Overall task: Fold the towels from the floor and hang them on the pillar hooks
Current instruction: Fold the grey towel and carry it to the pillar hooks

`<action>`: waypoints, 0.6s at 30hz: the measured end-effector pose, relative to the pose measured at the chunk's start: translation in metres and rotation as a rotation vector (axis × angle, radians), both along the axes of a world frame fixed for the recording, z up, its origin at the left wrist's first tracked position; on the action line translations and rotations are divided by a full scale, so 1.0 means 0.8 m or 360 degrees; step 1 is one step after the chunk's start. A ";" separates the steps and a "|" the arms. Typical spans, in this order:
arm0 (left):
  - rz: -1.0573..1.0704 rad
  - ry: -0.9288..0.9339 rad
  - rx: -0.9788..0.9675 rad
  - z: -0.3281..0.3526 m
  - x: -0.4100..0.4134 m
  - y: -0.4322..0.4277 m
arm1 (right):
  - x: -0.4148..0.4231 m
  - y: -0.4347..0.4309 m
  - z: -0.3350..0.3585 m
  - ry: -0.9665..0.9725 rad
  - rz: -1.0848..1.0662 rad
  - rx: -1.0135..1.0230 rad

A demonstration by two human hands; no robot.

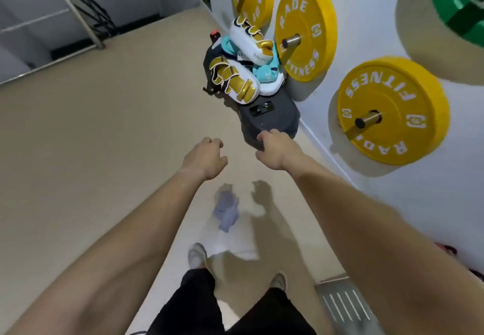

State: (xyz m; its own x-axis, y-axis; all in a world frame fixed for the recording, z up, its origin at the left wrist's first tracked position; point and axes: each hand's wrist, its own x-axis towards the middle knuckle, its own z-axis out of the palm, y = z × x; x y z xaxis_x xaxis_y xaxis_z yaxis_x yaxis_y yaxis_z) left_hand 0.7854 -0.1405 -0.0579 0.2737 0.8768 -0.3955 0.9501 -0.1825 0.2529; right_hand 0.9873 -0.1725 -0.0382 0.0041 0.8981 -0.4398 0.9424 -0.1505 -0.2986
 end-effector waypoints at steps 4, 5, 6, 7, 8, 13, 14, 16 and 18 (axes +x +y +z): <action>0.0015 0.0044 -0.0130 -0.068 -0.076 0.030 | -0.072 0.023 -0.080 0.0023 -0.0081 -0.0182; -0.0021 0.0064 -0.0154 -0.088 -0.094 0.040 | -0.089 0.030 -0.102 0.0018 -0.0114 -0.0224; -0.0085 0.0097 -0.0170 -0.107 -0.111 0.052 | -0.106 0.040 -0.123 0.0017 -0.0143 -0.0266; -0.0157 0.0136 -0.0203 -0.126 -0.127 0.064 | -0.123 0.048 -0.143 0.0035 -0.0179 -0.0308; -0.0215 0.0161 -0.0230 -0.146 -0.142 0.076 | -0.139 0.056 -0.163 0.0062 -0.0230 -0.0345; -0.0247 0.0178 -0.0359 -0.251 -0.193 0.129 | -0.194 0.095 -0.263 0.0214 -0.0442 -0.0471; -0.0247 0.0175 -0.0391 -0.277 -0.196 0.136 | -0.200 0.098 -0.287 0.0229 -0.0468 -0.0514; -0.0249 0.0158 -0.0483 -0.332 -0.198 0.140 | -0.205 0.100 -0.342 0.0250 -0.0528 -0.0587; -0.0255 0.0139 -0.0572 -0.395 -0.196 0.138 | -0.202 0.099 -0.400 0.0254 -0.0571 -0.0644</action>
